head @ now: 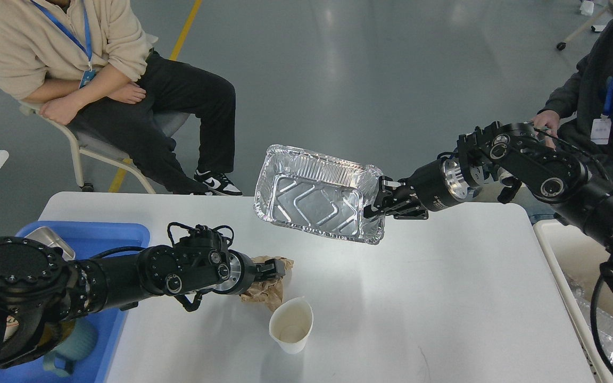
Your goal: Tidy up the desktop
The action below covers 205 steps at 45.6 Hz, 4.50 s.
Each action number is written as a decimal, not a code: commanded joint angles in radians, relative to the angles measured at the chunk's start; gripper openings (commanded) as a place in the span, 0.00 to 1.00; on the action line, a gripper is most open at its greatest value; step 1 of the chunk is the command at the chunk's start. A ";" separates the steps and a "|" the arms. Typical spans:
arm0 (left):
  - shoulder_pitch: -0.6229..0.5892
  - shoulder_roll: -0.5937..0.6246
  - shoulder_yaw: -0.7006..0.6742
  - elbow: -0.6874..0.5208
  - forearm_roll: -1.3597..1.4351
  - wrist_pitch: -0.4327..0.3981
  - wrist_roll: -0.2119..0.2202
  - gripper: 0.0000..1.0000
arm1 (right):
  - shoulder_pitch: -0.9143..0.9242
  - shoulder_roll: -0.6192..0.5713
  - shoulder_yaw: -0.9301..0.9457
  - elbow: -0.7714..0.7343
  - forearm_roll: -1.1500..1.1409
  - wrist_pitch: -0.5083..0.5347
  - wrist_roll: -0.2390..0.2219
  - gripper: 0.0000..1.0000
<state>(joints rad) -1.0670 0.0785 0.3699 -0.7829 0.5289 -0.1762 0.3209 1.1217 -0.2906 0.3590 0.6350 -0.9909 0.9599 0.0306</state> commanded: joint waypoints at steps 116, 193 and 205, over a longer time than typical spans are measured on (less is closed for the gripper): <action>-0.643 1.558 -0.276 -0.843 0.046 -0.784 0.087 0.96 | -0.017 -0.016 0.009 0.026 0.002 0.000 -0.003 0.00; -0.212 0.294 -0.146 -0.570 0.209 -0.416 0.159 0.86 | 0.007 -0.009 0.011 0.028 0.002 0.000 -0.005 0.00; -0.162 0.219 -0.148 -0.535 0.275 -0.385 0.158 0.70 | 0.003 -0.021 0.011 0.028 0.002 0.000 -0.005 0.00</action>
<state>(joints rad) -1.2426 0.3409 0.2222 -1.3323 0.7879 -0.5776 0.4797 1.1250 -0.3005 0.3696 0.6627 -0.9894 0.9599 0.0262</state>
